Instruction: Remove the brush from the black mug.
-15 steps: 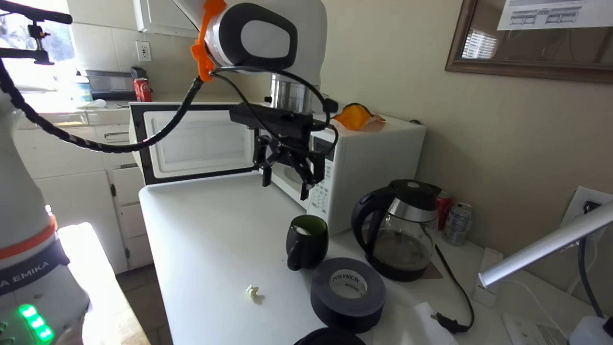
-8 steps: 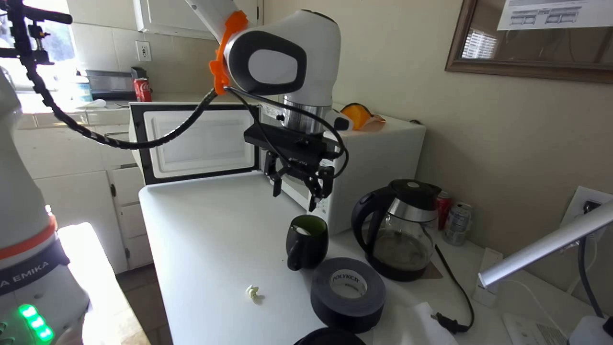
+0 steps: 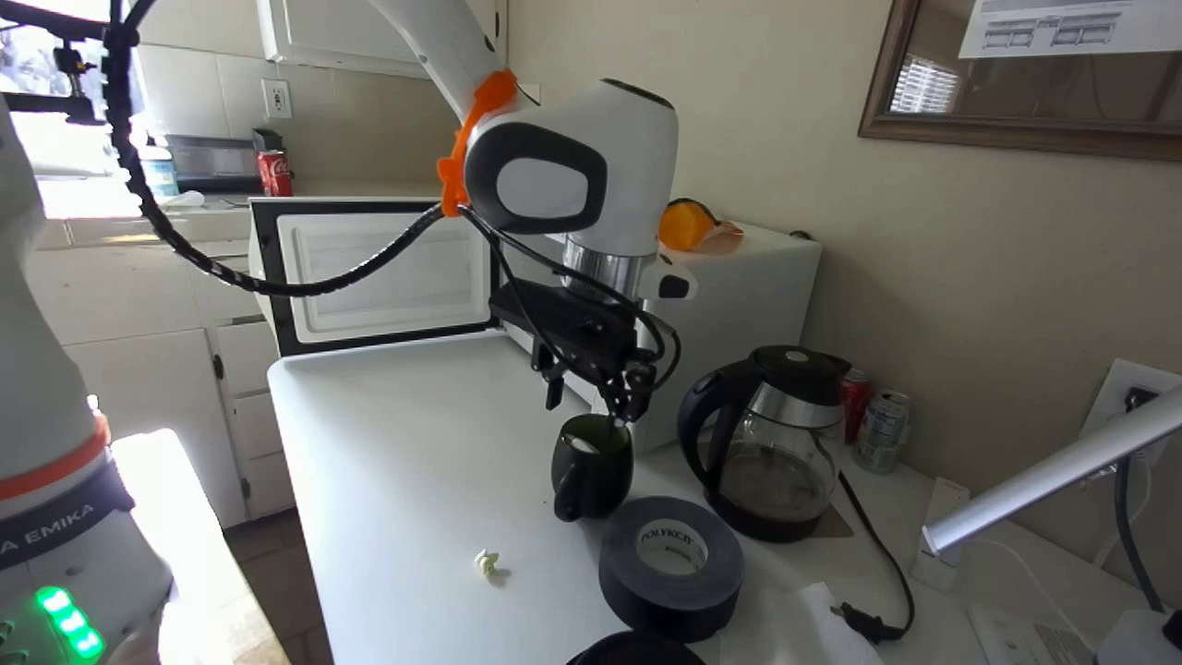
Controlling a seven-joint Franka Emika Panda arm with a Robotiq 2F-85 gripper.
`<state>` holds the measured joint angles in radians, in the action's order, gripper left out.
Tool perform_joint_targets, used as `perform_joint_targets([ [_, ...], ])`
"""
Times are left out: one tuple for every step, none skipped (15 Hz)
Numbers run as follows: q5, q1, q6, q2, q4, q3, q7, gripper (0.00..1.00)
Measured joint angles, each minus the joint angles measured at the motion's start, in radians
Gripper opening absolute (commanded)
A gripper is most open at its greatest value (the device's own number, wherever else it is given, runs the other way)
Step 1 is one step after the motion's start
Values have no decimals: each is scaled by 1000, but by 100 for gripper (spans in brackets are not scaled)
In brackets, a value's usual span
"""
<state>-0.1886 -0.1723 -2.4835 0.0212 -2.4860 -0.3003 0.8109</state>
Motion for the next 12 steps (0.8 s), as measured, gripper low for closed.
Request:
perform_joint_targets([
  [-18, -7, -10, 16, 5, 6, 9, 82],
  [-36, -12, -17, 31, 10, 13, 19, 78],
  [-53, -17, -25, 44, 15, 22, 26, 65],
  [-68, -23, -30, 56, 19, 33, 33, 67],
  [-79, -28, -34, 67, 24, 44, 36, 65],
  [-85, -32, -39, 76, 28, 54, 38, 59],
  [-92, -36, -44, 83, 30, 64, 39, 63],
  [-99, -39, -47, 88, 32, 73, 42, 62],
  [-105, -42, -50, 91, 33, 83, 46, 61],
  [-111, -44, -52, 94, 36, 91, 54, 57],
  [-116, -47, -52, 97, 40, 97, 57, 57],
  [-117, -51, -52, 101, 45, 103, 58, 53],
])
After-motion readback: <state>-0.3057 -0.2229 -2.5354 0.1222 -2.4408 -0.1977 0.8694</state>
